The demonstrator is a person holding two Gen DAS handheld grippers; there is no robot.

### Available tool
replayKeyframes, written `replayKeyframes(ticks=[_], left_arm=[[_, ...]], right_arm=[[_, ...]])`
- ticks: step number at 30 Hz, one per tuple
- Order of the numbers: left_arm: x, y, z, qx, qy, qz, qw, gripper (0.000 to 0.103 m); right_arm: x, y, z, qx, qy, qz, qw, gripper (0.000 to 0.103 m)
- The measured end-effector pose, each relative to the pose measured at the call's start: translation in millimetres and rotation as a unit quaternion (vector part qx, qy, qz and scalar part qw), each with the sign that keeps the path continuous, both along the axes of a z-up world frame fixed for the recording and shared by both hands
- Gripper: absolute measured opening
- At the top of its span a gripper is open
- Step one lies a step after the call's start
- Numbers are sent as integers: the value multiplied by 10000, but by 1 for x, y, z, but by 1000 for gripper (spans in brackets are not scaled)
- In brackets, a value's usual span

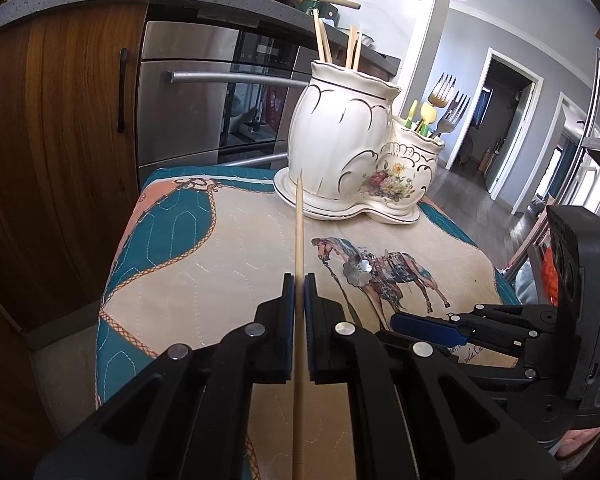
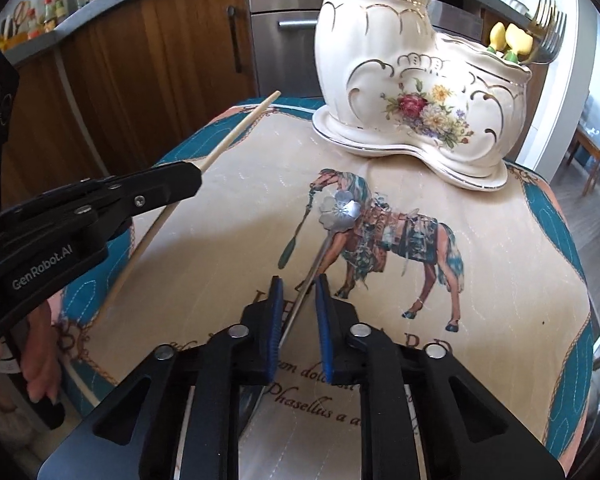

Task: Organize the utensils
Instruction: 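Grasp the last chopstick with the left tool while the right tool grasps the silver spoon, then lift the chopstick over the tall cup while the right tool carries the spoon over the short cup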

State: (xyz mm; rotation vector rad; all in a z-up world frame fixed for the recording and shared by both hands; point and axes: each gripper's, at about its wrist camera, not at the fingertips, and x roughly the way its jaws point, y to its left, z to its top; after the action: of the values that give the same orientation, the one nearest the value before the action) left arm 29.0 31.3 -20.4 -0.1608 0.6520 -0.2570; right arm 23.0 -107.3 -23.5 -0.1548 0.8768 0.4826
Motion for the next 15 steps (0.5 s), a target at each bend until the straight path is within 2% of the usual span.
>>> replayKeyframes(ticks=[6,9,15], left_arm=[[0,3,2,-72,-59,2,10000,5],[0,4,2,-116,-75,-15,9999,5],[-1,3,2,-135,-102,-30,9999,5]], right_arm=[[-2,-13,1,89,1,184,9998,5],[-1,-29,6,328,69,113,9994,3],[-9,-51,15,624,-135,22,9980,2]])
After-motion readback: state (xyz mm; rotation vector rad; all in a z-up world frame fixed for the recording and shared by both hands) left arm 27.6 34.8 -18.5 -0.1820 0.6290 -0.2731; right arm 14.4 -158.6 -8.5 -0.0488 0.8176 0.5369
